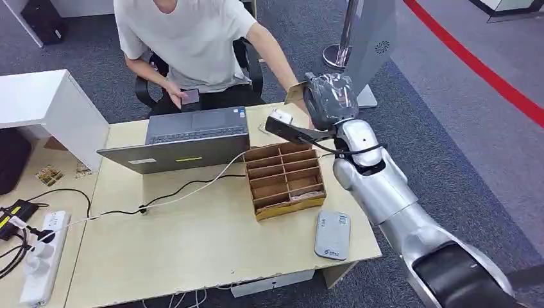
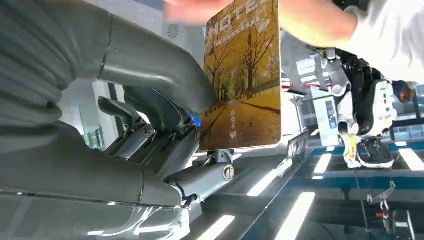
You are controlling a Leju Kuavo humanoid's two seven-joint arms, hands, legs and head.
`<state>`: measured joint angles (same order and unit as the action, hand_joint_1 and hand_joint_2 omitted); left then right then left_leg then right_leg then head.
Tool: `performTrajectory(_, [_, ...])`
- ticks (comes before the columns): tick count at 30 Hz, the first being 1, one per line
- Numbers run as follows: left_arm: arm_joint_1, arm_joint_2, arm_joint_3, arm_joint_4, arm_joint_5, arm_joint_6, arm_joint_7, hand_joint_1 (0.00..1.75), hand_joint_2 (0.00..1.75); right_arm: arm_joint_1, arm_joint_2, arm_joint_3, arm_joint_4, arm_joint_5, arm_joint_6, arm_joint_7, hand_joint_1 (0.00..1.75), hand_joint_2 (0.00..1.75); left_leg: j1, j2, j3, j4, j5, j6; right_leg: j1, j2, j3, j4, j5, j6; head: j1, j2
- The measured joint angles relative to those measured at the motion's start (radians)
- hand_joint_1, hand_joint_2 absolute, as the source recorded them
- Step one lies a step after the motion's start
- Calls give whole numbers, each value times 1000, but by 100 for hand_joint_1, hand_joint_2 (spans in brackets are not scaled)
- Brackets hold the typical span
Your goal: Pass the card to the sensor for recognition and then transmit it.
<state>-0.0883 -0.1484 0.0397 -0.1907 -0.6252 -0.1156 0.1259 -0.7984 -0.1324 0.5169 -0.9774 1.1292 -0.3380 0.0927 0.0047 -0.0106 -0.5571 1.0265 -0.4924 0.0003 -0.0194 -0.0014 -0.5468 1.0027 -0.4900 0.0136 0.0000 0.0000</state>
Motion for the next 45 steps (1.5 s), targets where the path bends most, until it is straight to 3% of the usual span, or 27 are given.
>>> performTrajectory(6, [-2, -2, 15, 0, 13, 0, 0, 0, 175, -74, 50, 38, 96, 0, 1, 2, 175, 175, 0, -1, 0, 0, 0, 0, 0, -1, 0, 0, 0, 0, 0, 0])
performTrajectory(7, [-2, -2, 16, 0, 15, 0, 0, 0, 175, -82, 56, 43, 105, 0, 2, 1, 0, 0, 0, 0, 0, 0, 0, 0, 0, 0, 0, 0, 0, 0, 0, 0])
performTrajectory(19, [-1, -6, 53, 0, 33, 8, 5, 0, 175, -115, 90, 90, 181, -3, -15, -10, 0, 0, 0, -1, 0, 0, 0, 0, 0, -1, 0, 0, 0, 0, 0, 0])
performTrajectory(25, [2, -6, 73, 0, 43, 11, 10, 0, 175, -114, 25, 105, 188, 82, -3, 67, 0, 0, 0, -1, 0, 2, 0, 0, 0, -2, -1, 0, 0, 0, 0, 0])
performTrajectory(26, [3, -7, 76, 0, 46, 12, 10, 0, 175, -111, 1, 106, 188, 98, -3, 79, 0, 175, 0, -2, -1, 2, 0, 0, 0, -3, -1, 0, 0, 0, 0, 0])
performTrajectory(32, [35, -5, 107, 0, 69, 29, -38, 0, 175, -32, -207, 82, 165, 165, 1, 114, 0, 175, 0, -6, -3, 6, -1, 2, 0, -6, 0, -2, 0, 1, 0, 0])
performTrajectory(37, [48, -5, 127, 0, 72, 35, -42, 0, 175, 82, -364, -3, 98, 198, 13, 103, 0, 175, 0, -6, -6, 7, -3, 4, 0, -7, -1, -2, 0, 1, 0, 0])
performTrajectory(45, [51, 9, 145, 0, 75, -12, -45, 0, 175, 230, -486, -125, 48, 201, 28, 145, 0, 175, 0, -7, -7, 7, -3, 4, 0, -7, -4, -1, -1, 2, -2, 0])
